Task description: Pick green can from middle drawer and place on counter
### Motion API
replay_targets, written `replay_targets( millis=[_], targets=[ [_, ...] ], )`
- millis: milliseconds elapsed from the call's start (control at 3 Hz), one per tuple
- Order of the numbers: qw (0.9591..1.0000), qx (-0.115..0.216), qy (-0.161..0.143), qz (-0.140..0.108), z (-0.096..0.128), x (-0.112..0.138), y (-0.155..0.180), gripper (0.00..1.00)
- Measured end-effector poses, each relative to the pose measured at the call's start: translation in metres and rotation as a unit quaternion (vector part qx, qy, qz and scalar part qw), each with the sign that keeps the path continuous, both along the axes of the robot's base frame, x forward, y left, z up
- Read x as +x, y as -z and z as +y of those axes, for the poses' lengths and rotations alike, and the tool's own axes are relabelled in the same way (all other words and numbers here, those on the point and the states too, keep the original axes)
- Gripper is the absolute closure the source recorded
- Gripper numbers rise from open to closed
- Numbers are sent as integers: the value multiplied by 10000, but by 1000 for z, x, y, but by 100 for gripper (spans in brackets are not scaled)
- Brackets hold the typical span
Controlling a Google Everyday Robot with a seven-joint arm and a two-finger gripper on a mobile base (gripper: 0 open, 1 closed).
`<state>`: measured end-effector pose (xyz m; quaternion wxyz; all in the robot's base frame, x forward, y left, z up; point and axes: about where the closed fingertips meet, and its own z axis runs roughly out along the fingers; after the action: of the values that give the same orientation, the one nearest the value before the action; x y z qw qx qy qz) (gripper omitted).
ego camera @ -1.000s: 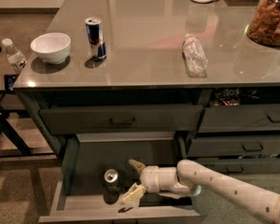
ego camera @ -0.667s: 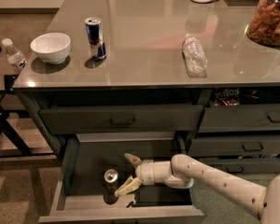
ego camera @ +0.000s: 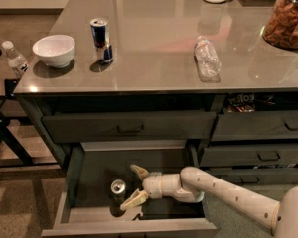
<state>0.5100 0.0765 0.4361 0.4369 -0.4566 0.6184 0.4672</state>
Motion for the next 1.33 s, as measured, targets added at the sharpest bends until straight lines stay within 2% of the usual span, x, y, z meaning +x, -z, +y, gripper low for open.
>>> replay_targets(
  millis=[667, 1000, 1333],
  targets=[
    [9999, 119, 15, -48, 5, 6, 9, 0],
    [9997, 149, -137, -149, 33, -8, -5, 0],
    [9997, 196, -123, -85, 38, -14, 3, 0]
  ],
)
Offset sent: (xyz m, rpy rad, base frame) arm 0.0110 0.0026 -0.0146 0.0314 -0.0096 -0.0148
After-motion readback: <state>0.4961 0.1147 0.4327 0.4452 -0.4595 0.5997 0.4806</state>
